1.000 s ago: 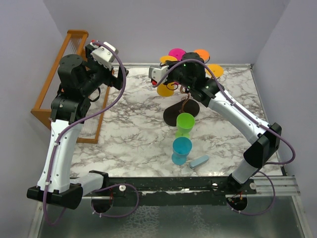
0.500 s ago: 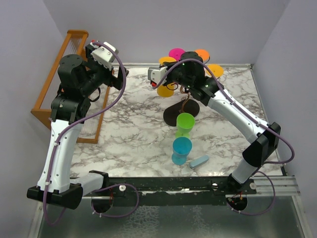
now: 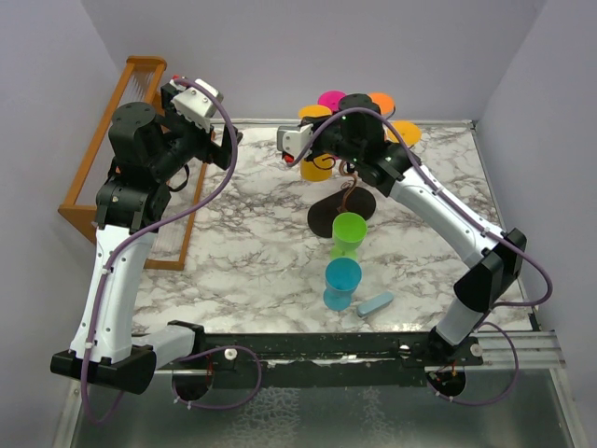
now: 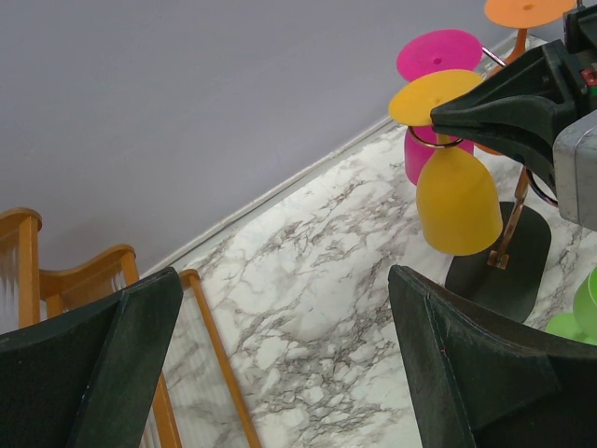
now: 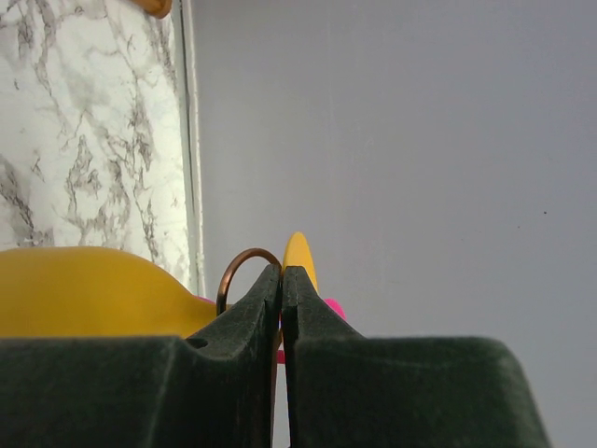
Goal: Place the wine glass upside down on the wine glass rack
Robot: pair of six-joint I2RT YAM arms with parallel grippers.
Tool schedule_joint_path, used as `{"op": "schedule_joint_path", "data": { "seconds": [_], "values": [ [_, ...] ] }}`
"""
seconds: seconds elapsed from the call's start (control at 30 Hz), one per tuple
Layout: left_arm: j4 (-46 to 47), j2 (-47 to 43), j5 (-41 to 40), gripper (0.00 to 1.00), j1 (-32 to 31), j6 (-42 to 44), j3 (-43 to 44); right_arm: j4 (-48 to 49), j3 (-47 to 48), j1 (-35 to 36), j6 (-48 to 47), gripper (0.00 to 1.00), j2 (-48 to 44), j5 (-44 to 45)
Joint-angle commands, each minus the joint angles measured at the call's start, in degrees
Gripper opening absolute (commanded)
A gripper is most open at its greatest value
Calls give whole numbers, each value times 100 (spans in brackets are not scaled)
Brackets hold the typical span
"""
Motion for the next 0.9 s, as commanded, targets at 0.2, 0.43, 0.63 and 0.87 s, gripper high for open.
{"op": "schedule_joint_path", "data": {
  "seconds": [0.2, 0.43, 0.63, 0.87],
  "values": [
    [45, -49, 176, 95, 23, 48, 10, -9, 219, 50, -141, 1, 130, 1],
    [43, -58, 171, 95, 23, 44, 7, -15, 266, 51, -174, 1, 184, -97],
    [32, -49, 184, 95, 25, 45, 25, -50, 345, 51, -246, 1, 262, -181],
    [41, -41, 192, 95, 21, 44, 24, -254, 438, 42, -273, 1, 288, -460]
  ]
}}
